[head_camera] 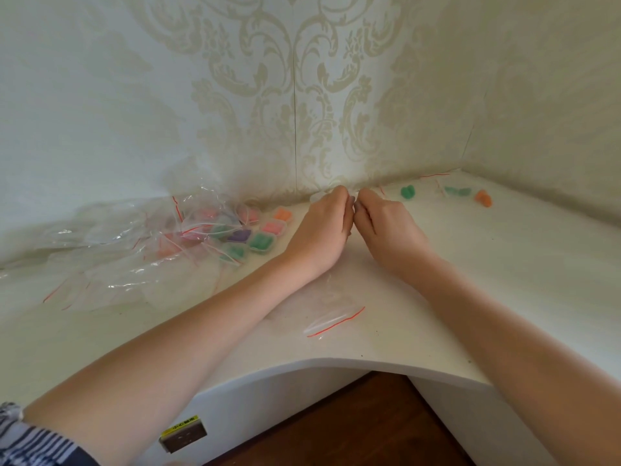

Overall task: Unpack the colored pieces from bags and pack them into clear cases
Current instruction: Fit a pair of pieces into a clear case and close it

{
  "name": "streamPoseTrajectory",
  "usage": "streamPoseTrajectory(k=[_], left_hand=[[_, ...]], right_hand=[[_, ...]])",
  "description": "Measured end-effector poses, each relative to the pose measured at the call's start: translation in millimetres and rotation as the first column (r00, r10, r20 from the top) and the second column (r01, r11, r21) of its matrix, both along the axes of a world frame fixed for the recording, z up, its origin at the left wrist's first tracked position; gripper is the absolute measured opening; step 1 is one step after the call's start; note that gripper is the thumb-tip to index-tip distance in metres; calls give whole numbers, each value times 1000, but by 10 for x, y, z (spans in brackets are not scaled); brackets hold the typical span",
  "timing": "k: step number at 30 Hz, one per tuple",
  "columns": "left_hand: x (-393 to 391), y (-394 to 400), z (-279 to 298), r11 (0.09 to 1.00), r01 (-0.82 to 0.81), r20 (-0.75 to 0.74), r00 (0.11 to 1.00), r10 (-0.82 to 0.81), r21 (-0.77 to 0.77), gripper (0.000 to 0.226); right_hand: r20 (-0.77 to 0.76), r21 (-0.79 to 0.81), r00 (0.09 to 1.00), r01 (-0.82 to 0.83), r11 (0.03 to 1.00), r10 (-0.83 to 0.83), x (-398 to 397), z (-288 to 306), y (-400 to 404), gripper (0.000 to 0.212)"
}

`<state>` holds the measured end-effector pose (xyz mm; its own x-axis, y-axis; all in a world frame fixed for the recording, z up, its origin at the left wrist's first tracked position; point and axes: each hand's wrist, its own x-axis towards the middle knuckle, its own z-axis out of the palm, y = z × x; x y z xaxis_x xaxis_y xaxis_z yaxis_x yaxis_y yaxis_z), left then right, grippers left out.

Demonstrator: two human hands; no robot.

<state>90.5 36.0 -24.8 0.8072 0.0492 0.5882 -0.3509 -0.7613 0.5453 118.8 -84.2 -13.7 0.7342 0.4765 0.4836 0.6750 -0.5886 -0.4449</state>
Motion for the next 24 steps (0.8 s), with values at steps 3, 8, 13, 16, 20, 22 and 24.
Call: streamPoseTrajectory(k=[3, 8, 13, 16, 20, 22, 24], left_hand=[[4, 16, 18, 996, -28, -9, 1000, 29, 85, 23], [40, 36, 16, 986, -66, 8, 998, 65, 152, 22], [28, 61, -16, 987, -21, 12, 1000, 19, 160, 26], [44, 116, 0, 993, -66, -28, 997, 69, 98, 29], [31, 125, -3, 990, -97, -5, 995, 98, 105, 26], [8, 84, 3, 991, -70, 57, 996, 64, 112, 23], [-11, 30, -6, 985, -40, 162, 987, 12, 168, 21]], right_hand=[[46, -70, 995, 91, 993, -88, -11, -15, 37, 18], [69, -102, 982, 184, 978, -177, -14, 8, 70, 14], [-5, 84, 979, 204, 975, -204, 171, -36, -29, 16], [57, 94, 995, 75, 993, -81, 145, -25, -71, 15], [261, -39, 965, 19, 999, -8, 109, 8, -74, 16], [277, -127, 958, 106, 986, -67, 112, 3, -67, 21], [213, -210, 964, 203, 956, -158, 110, 23, -66, 23]])
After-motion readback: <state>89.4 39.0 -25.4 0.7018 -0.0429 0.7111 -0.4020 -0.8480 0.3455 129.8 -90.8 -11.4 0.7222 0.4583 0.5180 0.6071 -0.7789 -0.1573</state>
